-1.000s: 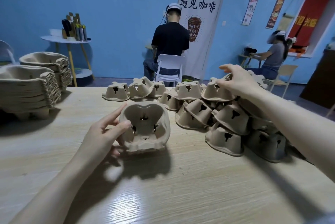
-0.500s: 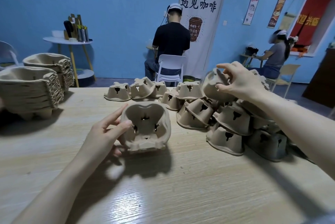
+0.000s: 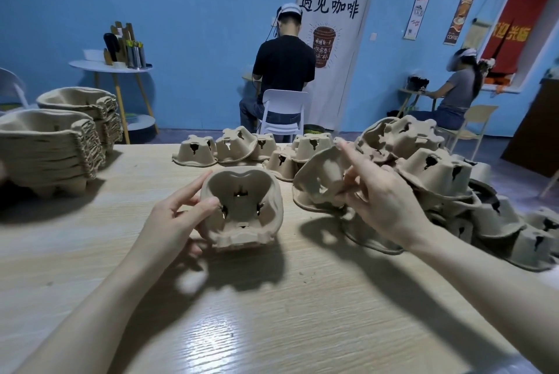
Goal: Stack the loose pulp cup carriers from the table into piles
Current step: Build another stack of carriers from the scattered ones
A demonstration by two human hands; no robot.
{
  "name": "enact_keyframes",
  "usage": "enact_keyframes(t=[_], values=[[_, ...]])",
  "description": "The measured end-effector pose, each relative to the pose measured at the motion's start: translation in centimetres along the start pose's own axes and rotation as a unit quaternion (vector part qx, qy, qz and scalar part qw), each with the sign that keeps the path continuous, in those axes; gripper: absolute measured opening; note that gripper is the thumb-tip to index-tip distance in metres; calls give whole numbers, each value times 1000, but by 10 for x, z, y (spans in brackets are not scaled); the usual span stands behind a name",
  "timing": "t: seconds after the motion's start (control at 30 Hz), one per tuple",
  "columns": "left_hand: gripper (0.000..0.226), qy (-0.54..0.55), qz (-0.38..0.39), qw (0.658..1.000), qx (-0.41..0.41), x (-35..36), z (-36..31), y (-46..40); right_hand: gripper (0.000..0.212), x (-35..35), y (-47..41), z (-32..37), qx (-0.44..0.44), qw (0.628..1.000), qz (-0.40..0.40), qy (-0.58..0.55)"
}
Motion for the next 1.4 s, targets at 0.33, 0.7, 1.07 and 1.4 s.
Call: enact_keyframes(t=[0.33,0.7,1.07,1.4], values=[[46,0,1,1000,3,1,0,-1,48,-5,41,32,-44,995,-20,-82],[48,7,7,1000,1,0,3,-2,33,19,50,-8,281,888,111,-346],[44,42,18,998,-30,0,10,-4,12,-13,19,35,189,880,-81,-428],[27,47,13,998,-31,1,5,-2,19,9,15,96,-37,971,-103,-214]])
Point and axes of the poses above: each hand's wrist, its own y-axis away from the middle knuckle, its own x-axis out of the palm, z = x × y, the point moved 6 cm from there along -y, towards the middle knuckle, and after that the axes turned 6 degrees about y, right-handed, at the moved point
